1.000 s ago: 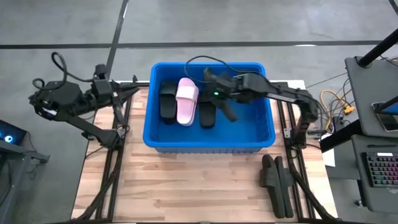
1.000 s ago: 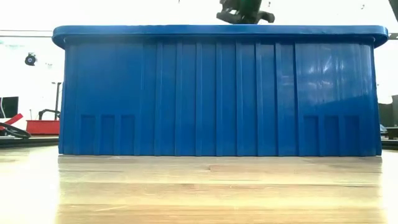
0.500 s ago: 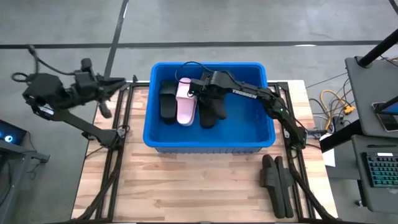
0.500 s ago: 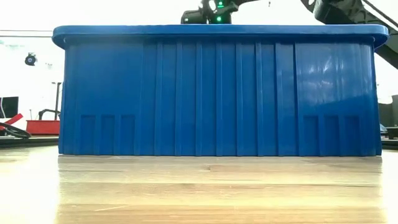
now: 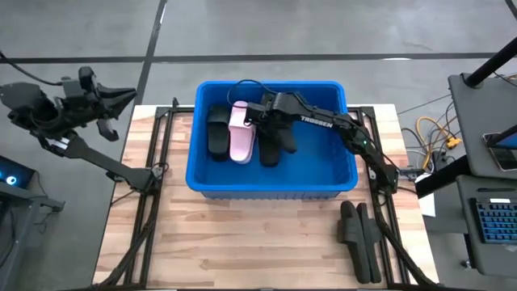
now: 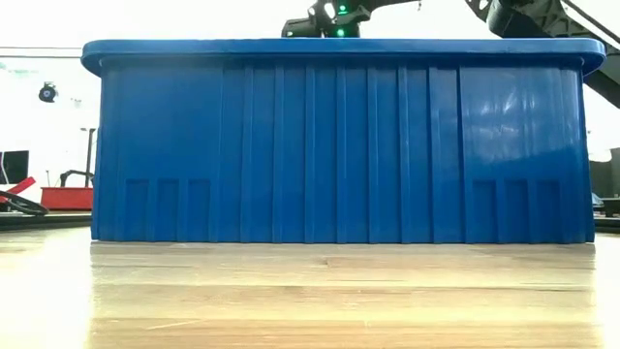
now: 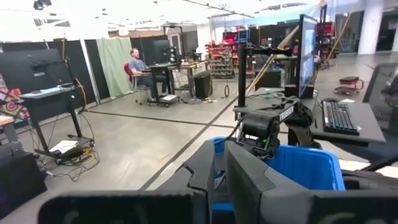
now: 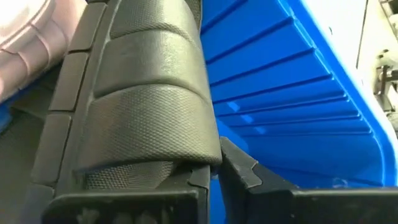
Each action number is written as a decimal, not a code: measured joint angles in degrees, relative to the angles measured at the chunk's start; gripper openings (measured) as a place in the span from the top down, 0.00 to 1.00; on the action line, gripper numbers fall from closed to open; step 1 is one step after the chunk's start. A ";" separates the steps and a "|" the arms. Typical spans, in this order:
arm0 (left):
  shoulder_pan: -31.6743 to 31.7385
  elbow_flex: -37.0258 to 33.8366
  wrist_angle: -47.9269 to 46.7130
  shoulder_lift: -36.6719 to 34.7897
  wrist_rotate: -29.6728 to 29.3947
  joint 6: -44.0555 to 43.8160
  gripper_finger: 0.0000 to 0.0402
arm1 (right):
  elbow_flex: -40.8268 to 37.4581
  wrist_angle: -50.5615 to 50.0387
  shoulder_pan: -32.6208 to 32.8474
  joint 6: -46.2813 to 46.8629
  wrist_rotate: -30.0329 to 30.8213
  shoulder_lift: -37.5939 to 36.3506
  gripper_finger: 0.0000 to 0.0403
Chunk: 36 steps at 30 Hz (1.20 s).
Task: Pick and place slides into bin
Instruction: Put the black slipper into the blue container
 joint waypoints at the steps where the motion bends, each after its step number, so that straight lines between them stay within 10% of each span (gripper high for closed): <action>1: 0.00 0.02 0.06 -0.20 -0.15 0.00 0.94 | -0.20 0.00 -0.12 -0.51 0.06 0.00 0.98; 36: 0.01 -1.45 0.02 0.17 -0.08 -0.09 0.94 | -5.20 0.82 -1.03 10.16 -13.88 0.00 0.98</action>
